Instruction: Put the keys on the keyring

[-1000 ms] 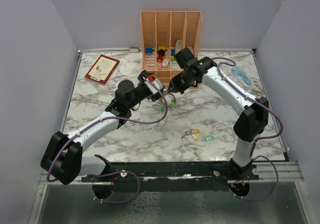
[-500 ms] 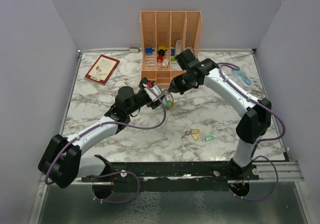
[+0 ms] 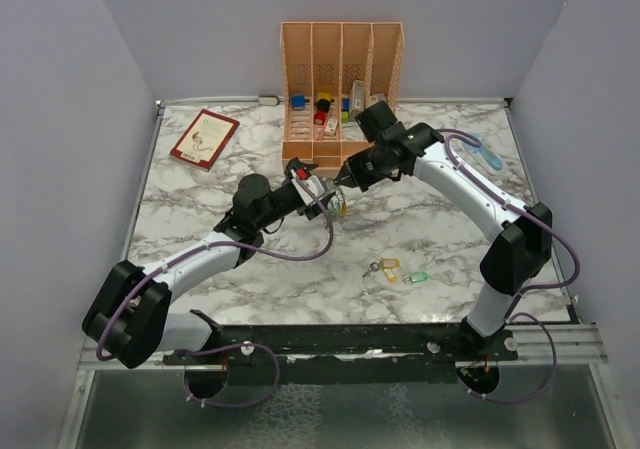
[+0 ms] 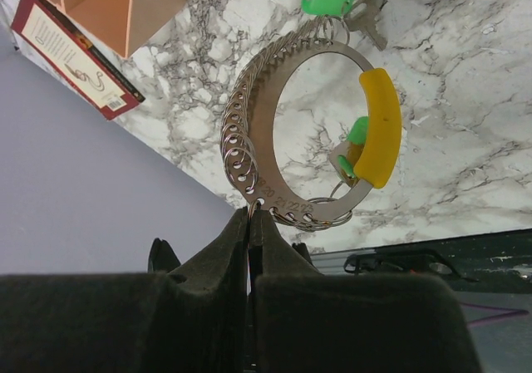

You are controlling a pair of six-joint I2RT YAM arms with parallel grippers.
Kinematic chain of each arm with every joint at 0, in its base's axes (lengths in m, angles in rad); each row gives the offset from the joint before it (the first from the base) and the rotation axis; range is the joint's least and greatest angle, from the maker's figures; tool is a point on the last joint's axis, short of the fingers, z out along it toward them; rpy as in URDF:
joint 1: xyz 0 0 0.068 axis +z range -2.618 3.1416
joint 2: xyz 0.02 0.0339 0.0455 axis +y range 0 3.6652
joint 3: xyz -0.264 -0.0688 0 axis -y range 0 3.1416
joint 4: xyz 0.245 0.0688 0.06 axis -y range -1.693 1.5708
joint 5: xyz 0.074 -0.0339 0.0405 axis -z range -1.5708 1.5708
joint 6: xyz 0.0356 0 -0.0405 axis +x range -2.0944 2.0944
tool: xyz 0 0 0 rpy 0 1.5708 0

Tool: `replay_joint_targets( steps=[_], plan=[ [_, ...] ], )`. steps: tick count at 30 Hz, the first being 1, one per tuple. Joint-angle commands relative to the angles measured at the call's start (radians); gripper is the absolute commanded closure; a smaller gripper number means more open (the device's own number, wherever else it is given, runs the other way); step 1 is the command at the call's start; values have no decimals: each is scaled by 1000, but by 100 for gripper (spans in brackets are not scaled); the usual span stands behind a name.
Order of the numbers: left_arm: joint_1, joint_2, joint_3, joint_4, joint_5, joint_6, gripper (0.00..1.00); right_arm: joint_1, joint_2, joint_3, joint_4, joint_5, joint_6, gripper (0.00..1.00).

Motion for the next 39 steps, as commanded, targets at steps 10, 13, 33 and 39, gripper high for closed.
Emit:
replay_joint_targets(
  steps=[10, 13, 33, 39],
  plan=[
    [-6, 28, 3, 74, 124, -34, 52, 4, -38, -9, 76, -36, -16, 99],
    [-6, 39, 12, 60, 109, -13, 58, 5, -39, -10, 75, -35, -20, 99],
    [-6, 72, 31, 31, 86, 68, 84, 20, -44, -37, 149, -38, -62, 99],
    [-6, 78, 39, 21, 88, 73, 87, 23, -40, -32, 151, -39, -67, 99]
  ],
)
